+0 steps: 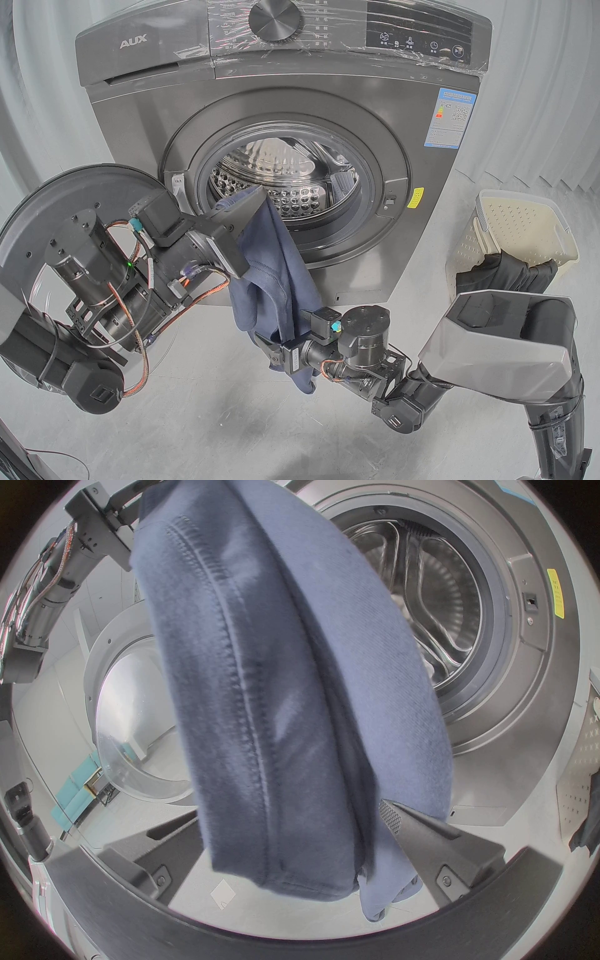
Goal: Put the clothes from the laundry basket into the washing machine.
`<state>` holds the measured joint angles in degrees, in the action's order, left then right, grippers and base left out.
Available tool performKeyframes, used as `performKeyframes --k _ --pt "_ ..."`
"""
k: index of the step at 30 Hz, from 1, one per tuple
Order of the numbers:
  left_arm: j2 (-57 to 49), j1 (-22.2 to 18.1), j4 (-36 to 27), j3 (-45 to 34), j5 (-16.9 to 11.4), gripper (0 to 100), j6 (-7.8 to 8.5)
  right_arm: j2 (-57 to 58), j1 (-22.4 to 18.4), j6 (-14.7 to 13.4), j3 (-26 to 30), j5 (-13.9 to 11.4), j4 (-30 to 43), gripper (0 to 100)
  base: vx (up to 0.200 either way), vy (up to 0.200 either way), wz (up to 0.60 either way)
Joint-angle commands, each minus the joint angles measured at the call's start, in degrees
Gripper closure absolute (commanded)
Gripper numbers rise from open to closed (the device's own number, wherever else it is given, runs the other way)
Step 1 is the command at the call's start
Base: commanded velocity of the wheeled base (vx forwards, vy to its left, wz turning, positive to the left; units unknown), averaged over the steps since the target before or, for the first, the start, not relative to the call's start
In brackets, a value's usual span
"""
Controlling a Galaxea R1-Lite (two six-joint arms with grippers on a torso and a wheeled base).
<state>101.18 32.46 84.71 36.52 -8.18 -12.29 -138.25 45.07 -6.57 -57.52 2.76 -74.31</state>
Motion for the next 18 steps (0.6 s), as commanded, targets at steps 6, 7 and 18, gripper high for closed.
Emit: performKeyframes --k 6,7,18 --pt "0.0 0.0 0.0 -0.1 0.0 100 -0.02 -0.7 -0.7 0.0 -0.1 0.1 -0.5 100 0.000 0.000 0.00" --pt "0.0 0.0 0.0 -0.1 0.0 100 -0.02 -0.7 -0.7 0.0 -0.1 0.1 -0.5 100 0.000 0.000 0.00" --pt "0.6 -3.5 0.9 -1.1 0.0 100 0.07 13.5 -1.1 1.0 10.8 -0.4 -0.4 100 0.000 0.000 0.00"
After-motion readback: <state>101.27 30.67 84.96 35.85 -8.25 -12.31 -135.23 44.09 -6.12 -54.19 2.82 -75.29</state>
